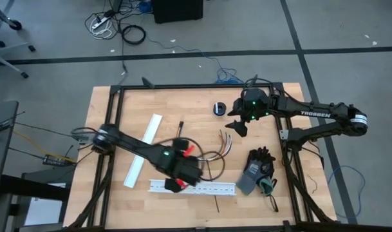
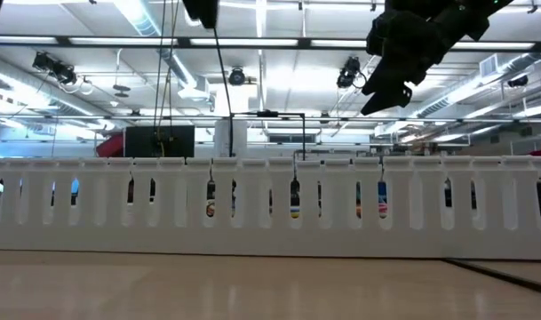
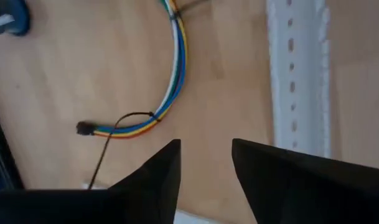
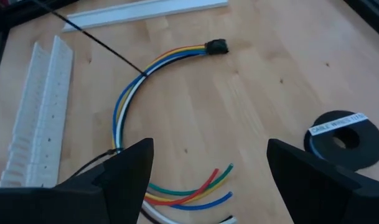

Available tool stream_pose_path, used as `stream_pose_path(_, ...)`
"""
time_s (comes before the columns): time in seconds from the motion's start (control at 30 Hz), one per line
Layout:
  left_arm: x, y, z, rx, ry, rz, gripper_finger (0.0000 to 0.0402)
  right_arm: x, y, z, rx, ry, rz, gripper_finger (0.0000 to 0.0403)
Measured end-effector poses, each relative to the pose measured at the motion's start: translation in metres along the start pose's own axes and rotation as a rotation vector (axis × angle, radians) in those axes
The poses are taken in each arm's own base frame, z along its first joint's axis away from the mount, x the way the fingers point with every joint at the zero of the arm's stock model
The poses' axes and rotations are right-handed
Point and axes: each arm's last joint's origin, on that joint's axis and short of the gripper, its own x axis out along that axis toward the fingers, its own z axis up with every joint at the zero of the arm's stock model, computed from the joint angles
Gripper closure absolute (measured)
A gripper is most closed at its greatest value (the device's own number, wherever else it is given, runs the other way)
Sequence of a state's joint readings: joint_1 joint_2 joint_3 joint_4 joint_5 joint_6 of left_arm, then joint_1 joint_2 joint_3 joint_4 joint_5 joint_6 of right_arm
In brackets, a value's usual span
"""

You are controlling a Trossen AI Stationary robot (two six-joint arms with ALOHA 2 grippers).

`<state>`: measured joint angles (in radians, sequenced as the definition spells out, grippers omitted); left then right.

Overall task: Ziptie cables
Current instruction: Put the cable wires in the white cable duct

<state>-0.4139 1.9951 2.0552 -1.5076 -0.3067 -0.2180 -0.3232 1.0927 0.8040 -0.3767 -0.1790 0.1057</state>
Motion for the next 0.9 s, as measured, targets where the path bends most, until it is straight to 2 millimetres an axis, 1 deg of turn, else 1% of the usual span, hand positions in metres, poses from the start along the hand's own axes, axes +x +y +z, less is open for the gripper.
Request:
stream_pose_path(0.07, -0.004, 0.005, -0.013, -0.051, 0.000, 0.050, 0.0278, 0.000, 0.002, 0.000, -0.012, 0.003, 0.008, 0.0096)
stream_pose_path(0.17, 0.008, 0.011, -0.026, -0.116, 0.002, 0.097, 0.0289, 0.001, 0.005, -0.001, -0.024, 0.004, 0.018, 0.0096)
stream_pose_path(0.3, 0.031, 0.026, -0.048, -0.180, 0.022, 0.095, 0.0295, 0.001, 0.010, -0.001, -0.036, 0.009, 0.040, 0.0096)
stream_pose_path(0.4, 0.058, 0.038, -0.061, -0.183, 0.055, 0.038, 0.0295, 0.002, 0.014, -0.002, -0.045, 0.010, 0.055, 0.0095)
stream_pose_path(0.5, 0.077, 0.051, -0.066, -0.145, 0.019, 0.012, 0.0295, 0.002, 0.017, -0.002, -0.041, 0.014, 0.066, 0.0092)
stream_pose_path(0.6, 0.098, 0.060, -0.068, -0.068, 0.042, -0.003, 0.0295, 0.002, 0.017, -0.003, -0.032, 0.018, 0.066, 0.0091)
stream_pose_path(0.67, 0.111, 0.062, -0.070, 0.012, 0.079, -0.004, 0.0293, 0.002, 0.017, -0.003, -0.032, 0.018, 0.067, 0.0091)
stream_pose_path(0.73, 0.120, 0.064, -0.072, 0.097, 0.110, 0.000, 0.0287, 0.002, 0.017, -0.003, -0.033, 0.017, 0.067, 0.0091)
stream_pose_path(0.9, 0.142, 0.065, -0.068, 0.251, 0.125, 0.058, 0.0252, 0.002, 0.017, -0.001, -0.044, 0.002, 0.067, 0.0091)
